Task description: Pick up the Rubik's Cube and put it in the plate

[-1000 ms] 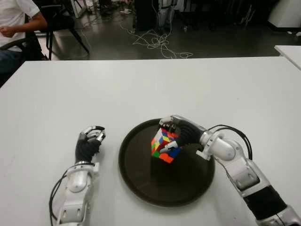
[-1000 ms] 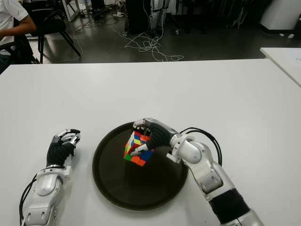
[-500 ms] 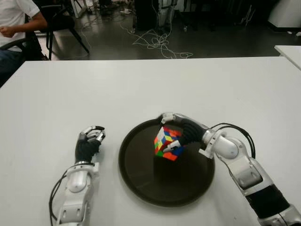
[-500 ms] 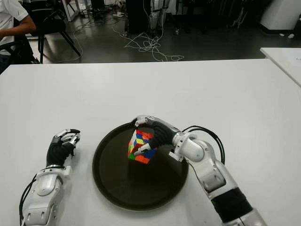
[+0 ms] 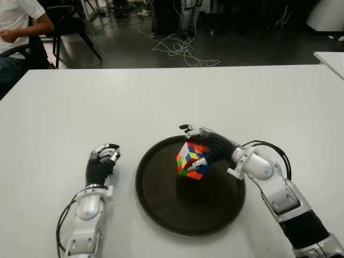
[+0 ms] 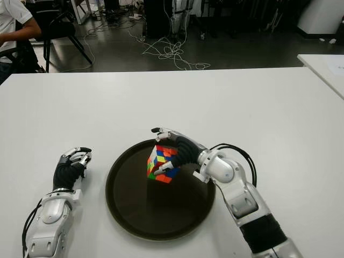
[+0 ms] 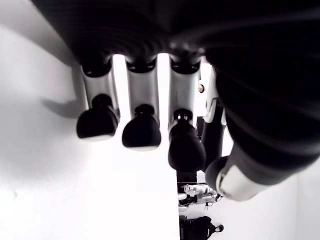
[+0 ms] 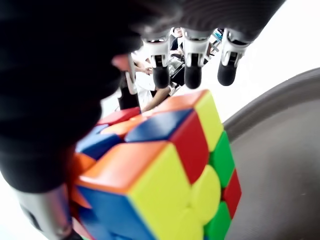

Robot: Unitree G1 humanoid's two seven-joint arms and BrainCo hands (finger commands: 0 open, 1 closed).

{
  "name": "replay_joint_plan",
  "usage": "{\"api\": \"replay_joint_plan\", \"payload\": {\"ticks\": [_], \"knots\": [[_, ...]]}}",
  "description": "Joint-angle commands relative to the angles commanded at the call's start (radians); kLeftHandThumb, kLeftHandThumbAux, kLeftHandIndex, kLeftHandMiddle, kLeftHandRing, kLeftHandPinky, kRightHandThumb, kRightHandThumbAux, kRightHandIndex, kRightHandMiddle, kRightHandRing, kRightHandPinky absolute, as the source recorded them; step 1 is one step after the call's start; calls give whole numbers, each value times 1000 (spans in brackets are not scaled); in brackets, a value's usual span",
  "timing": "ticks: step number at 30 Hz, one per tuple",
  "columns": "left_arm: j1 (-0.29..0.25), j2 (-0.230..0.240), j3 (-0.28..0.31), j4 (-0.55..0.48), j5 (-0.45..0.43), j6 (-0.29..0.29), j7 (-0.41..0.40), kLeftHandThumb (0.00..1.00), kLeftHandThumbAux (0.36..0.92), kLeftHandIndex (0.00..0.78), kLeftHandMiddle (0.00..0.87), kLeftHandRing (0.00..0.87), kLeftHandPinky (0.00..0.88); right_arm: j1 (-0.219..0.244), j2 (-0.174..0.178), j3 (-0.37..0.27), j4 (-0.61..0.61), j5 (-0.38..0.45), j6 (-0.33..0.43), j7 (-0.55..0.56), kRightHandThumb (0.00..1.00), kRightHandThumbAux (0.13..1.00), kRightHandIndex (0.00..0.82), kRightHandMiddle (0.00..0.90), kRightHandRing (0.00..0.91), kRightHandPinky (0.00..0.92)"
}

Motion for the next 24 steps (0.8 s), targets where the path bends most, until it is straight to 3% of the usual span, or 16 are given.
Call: {"api": "replay_joint_plan", "payload": {"ticks": [10, 16, 24], "knots": [[0, -3, 0, -3, 2, 3, 7, 712, 703, 444, 814, 821, 810, 2, -6, 13, 4, -67, -36, -46, 0, 712, 0, 63, 63, 56], [0, -6, 1, -9, -4, 15, 6, 711, 703, 444, 812, 820, 807, -10, -12, 21, -10, -83, 10, -21, 0, 723, 0, 58, 62, 48], [4, -1, -8, -19, 4, 17, 2, 710, 704, 444, 808, 813, 800, -12, -17, 23, -10, -103, 9, -29, 0, 744, 0, 59, 59, 48]]}}
